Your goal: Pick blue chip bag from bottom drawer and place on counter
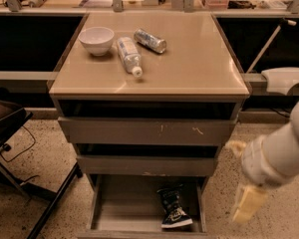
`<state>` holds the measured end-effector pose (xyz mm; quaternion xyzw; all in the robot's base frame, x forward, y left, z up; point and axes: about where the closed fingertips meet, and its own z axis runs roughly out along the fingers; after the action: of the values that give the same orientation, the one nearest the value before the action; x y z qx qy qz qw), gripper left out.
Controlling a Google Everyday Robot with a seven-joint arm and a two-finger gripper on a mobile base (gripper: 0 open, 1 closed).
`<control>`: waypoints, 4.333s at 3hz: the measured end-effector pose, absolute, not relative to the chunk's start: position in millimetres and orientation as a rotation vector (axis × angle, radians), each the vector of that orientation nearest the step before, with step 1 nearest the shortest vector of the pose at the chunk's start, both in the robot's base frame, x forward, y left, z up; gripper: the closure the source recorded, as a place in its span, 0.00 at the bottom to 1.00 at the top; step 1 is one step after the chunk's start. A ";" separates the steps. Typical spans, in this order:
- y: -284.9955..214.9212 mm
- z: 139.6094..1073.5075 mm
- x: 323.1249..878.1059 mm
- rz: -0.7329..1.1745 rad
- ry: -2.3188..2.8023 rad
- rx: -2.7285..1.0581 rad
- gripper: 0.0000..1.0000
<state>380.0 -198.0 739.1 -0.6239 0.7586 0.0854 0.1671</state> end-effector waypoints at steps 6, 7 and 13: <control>-182.1 354.4 285.6 0.637 2.441 -1.515 0.00; -158.4 327.3 336.0 0.706 2.291 -1.435 0.00; -164.6 261.9 494.2 0.456 2.202 -0.839 0.00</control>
Offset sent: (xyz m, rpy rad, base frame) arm -0.0694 0.0127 -0.4740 0.1515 0.2016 -0.3293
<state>494.2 -164.6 261.9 -0.3259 0.8551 0.1771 0.3621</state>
